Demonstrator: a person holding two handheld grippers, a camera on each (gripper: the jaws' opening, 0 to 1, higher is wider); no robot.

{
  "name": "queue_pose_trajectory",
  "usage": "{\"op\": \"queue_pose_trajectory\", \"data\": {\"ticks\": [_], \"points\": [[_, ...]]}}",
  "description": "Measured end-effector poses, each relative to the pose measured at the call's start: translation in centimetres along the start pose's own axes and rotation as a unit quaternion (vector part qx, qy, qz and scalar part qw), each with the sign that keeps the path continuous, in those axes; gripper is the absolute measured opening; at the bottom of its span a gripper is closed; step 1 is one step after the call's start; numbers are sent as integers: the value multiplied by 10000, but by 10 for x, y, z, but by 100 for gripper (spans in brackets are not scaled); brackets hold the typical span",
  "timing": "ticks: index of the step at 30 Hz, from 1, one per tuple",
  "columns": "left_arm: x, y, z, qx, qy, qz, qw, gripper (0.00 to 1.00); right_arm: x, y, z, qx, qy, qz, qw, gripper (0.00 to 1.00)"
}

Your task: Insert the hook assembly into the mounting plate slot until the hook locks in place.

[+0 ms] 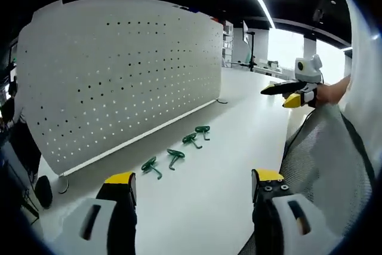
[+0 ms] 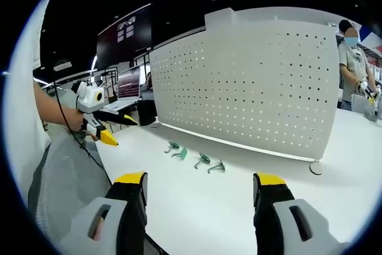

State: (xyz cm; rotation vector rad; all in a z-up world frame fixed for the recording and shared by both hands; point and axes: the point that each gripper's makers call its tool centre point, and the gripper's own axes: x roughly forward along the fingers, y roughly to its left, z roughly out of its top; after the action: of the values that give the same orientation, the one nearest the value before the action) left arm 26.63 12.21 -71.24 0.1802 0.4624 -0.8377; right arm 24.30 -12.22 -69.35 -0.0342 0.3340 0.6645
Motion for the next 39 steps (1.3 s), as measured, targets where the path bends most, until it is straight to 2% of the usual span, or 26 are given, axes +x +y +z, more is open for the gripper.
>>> {"op": "queue_pose_trajectory", "data": {"ticks": [8,18,20,28,39], "points": [[10,5,-4,98,211,-185,9996,80,-1,-2,1,15,-34,-42,10000,70],[21,15,-8,425,549,-425,9967,78,-1,-2,1,29,-24,-41,10000,69],[23,21,-8,612,596,-395,9956,79,-1,-1,1,24,-41,-26,10000,69],[30,37,-5,650,683,-409,9947,78,-1,-1,3,22,-59,-21,10000,69],[42,52,-9,1097,1013,-610,9869,76,-1,-1,4,-4,-38,-37,10000,69]]}}
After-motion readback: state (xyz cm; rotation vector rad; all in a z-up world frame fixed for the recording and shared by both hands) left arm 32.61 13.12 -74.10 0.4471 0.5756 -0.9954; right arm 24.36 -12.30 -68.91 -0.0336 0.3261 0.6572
